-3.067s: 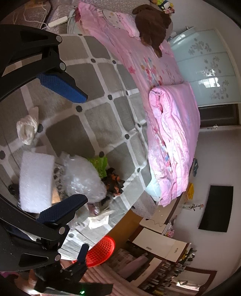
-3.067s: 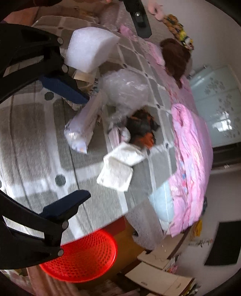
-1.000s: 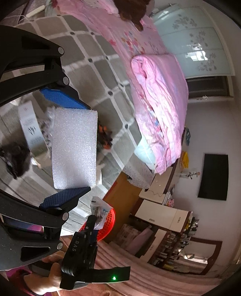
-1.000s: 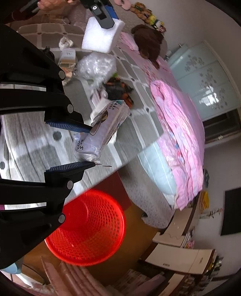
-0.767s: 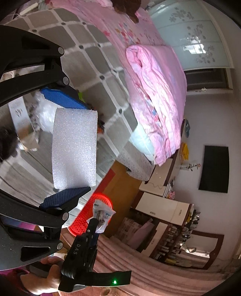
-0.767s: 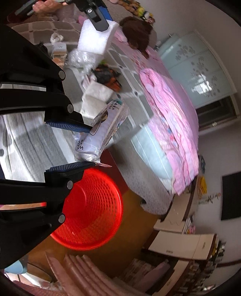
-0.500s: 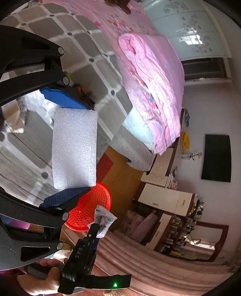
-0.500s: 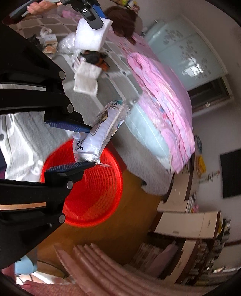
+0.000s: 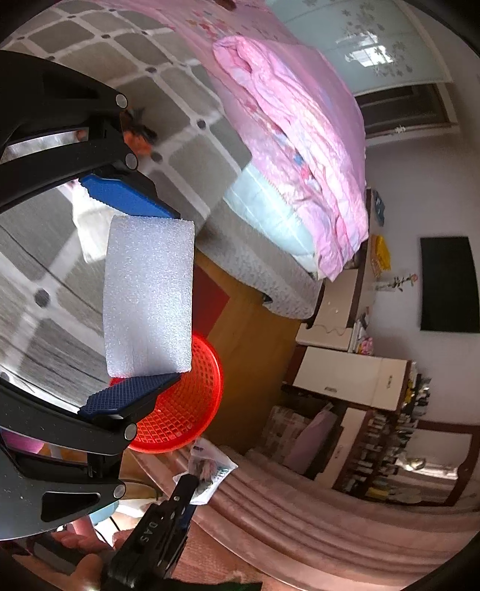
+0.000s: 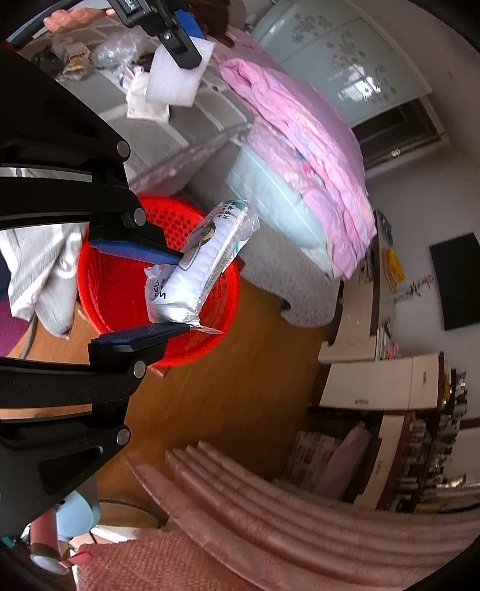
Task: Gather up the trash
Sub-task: 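Carry the foam sheet and wipes packet to the red wastebasket and release both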
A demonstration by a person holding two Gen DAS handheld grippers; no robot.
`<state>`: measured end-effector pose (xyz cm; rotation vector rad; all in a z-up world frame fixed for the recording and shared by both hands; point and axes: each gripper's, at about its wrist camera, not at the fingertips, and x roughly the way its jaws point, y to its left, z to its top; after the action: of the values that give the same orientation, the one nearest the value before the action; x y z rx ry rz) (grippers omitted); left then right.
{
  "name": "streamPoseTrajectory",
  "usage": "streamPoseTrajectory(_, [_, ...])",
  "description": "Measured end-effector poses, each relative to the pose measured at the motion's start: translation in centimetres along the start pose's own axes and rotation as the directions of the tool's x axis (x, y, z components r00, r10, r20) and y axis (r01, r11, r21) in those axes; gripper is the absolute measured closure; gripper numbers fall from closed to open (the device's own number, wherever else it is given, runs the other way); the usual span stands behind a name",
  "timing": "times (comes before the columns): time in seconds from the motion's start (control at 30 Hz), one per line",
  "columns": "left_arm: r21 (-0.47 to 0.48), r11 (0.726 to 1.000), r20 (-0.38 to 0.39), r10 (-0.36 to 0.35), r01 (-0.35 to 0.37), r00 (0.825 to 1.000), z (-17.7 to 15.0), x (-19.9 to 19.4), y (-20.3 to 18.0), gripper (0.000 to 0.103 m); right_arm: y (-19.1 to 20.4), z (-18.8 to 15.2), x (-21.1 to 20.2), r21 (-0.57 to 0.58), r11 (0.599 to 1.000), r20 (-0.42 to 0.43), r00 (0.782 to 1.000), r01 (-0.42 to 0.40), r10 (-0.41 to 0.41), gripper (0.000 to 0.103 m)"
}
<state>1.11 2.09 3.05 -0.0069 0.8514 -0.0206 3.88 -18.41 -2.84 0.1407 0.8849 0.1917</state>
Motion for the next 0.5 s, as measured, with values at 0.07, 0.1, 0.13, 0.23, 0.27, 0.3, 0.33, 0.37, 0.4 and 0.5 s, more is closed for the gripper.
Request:
streamPoseTrajectory(0.07, [0.014, 1.000, -0.020, -0.008, 0.008, 1.000, 0.3, 1.4, -1.0, 0.028, -0.5, 0.0, 0.3, 0.011, 1.000, -0.005, 1.000, 0.013, -0.013, 0.072])
streamPoseTrajectory(0.1, [0.020, 1.000, -0.029, -0.010, 0.011, 1.000, 0.4, 2.1, -1.4, 0.028, -0.8, 0.0, 0.5, 0.015, 1.000, -0.008, 1.000, 0.020, -0.020, 0.072])
streamPoseTrajectory(0.13, [0.024, 1.000, -0.035, -0.014, 0.015, 0.999, 0.4, 2.5, -1.8, 0.028, -1.0, -0.1, 0.6, 0.020, 0.999, -0.012, 1.000, 0.027, -0.027, 0.072])
streamPoseTrajectory(0.23, [0.043, 0.999, -0.058, -0.028, 0.030, 0.998, 0.6, 4.3, -2.9, 0.028, -1.6, -0.3, 1.4, 0.033, 0.998, -0.030, 0.999, 0.046, -0.045, 0.072])
streamPoseTrajectory(0.27, [0.046, 0.998, -0.063, -0.031, 0.034, 0.998, 0.7, 4.7, -3.2, 0.028, -1.8, -0.4, 1.8, 0.039, 0.998, -0.037, 0.998, 0.053, -0.052, 0.072])
streamPoseTrajectory(0.3, [0.051, 0.998, -0.072, -0.037, 0.040, 0.997, 0.8, 5.4, -3.7, 0.028, -1.9, -0.4, 2.0, 0.042, 0.997, -0.042, 0.998, 0.058, -0.056, 0.072])
streamPoseTrajectory(0.33, [0.055, 0.997, -0.079, -0.042, 0.046, 0.996, 0.9, 5.9, -4.0, 0.028, -2.0, -0.5, 2.3, 0.044, 0.997, -0.048, 0.997, 0.063, -0.061, 0.072])
streamPoseTrajectory(0.37, [0.058, 0.997, -0.085, -0.046, 0.051, 0.995, 0.9, 6.4, -4.3, 0.028, -2.2, -0.6, 2.7, 0.046, 0.996, -0.056, 0.996, 0.070, -0.068, 0.072])
streamPoseTrajectory(0.4, [0.062, 0.996, -0.096, -0.050, 0.056, 0.994, 0.9, 7.1, -4.6, 0.028, -2.1, -0.7, 2.9, 0.047, 0.996, -0.061, 0.996, 0.074, -0.071, 0.072])
streamPoseTrajectory(0.5, [0.071, 0.995, -0.115, -0.058, 0.066, 0.992, 0.9, 8.6, -5.3, 0.028, -2.2, -1.1, 3.9, 0.050, 0.995, -0.083, 0.993, 0.083, -0.078, 0.072])
